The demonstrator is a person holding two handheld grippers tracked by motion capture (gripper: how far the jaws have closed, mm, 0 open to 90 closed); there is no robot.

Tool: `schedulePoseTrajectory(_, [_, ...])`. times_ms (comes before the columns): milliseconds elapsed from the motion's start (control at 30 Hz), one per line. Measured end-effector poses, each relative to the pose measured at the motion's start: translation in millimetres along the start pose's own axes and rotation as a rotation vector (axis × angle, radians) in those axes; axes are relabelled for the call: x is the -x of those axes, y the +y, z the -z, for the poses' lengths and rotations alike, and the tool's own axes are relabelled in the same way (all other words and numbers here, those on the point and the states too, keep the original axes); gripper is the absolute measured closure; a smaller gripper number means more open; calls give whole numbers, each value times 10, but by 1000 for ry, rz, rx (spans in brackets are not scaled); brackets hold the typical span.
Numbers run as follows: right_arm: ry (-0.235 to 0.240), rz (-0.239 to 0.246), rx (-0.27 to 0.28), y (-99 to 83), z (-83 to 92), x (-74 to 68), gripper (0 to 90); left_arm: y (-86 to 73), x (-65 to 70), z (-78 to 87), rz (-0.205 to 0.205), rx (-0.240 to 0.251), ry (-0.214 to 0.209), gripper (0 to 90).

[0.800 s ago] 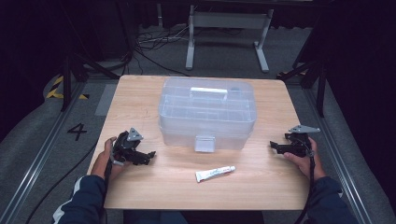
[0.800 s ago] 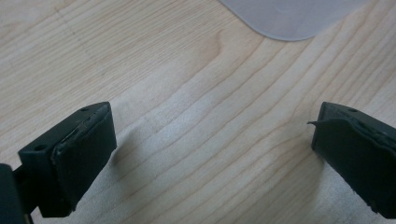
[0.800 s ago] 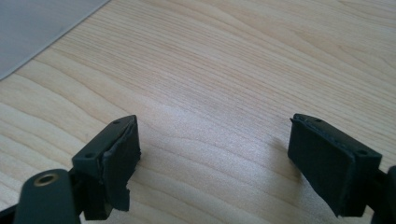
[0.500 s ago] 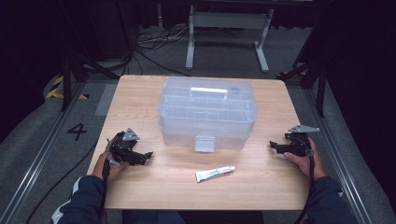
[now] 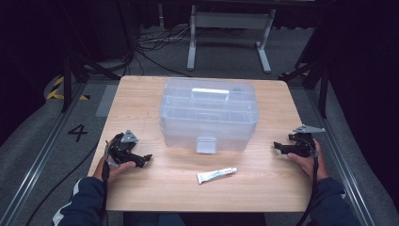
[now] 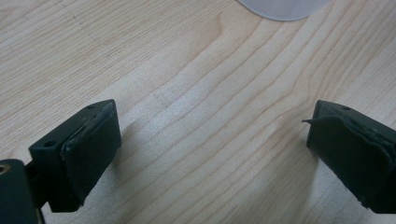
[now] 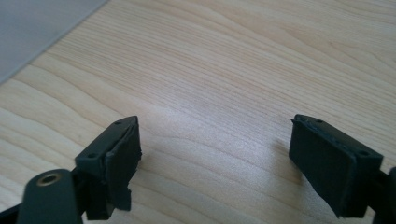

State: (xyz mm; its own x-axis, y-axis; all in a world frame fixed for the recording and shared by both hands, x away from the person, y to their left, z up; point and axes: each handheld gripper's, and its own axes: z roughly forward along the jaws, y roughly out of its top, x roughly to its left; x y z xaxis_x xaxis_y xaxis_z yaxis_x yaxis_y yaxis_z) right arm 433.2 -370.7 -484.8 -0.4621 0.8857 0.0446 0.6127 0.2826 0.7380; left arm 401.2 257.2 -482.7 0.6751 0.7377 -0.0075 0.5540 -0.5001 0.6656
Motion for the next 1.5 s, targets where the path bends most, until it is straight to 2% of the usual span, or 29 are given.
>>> schedulePoseTrajectory(400, [5, 25, 57, 145, 196, -20, 256, -11, -3, 4, 5, 3, -3, 24])
schedulePoseTrajectory(700, [17, 45, 136, 330, 384, -81, 284, -12, -2, 4, 4, 3, -2, 24])
schedulePoseTrajectory(833, [23, 59, 190, 492, 511, -129, 293, -11, -1, 9, 2, 0, 3, 24])
schedulePoseTrajectory(933, [21, 73, 198, 560, 554, -160, 294, -12, 0, 10, 3, -1, 3, 24])
schedulePoseTrajectory(1100, [36, 102, 242, 766, 682, -242, 308, -11, -1, 9, 2, 0, 3, 24])
schedulePoseTrajectory(1300, [42, 161, 242, 999, 748, -343, 314, -11, -2, 9, 2, 0, 3, 24])
schedulePoseTrajectory(1333, [30, 174, 242, 1057, 739, -364, 315, -12, 0, 10, 3, 0, 3, 24])
schedulePoseTrajectory(1500, [41, 184, 247, 1170, 726, -407, 315, -12, -1, 9, 3, 0, 3, 24])
